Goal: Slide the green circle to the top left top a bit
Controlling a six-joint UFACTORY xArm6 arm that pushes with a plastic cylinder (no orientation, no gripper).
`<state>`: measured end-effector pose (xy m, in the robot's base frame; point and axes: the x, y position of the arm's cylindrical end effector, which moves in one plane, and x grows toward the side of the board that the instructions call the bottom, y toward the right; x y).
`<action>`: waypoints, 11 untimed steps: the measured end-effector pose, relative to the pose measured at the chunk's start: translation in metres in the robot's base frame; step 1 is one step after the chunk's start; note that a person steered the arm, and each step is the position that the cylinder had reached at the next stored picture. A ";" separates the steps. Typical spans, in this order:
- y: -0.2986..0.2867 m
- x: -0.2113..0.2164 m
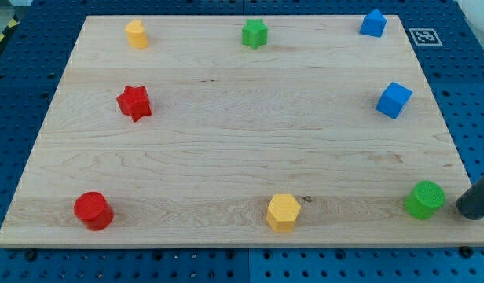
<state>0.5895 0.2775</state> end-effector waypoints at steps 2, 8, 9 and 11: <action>-0.009 -0.015; -0.050 -0.001; -0.052 -0.007; -0.058 -0.007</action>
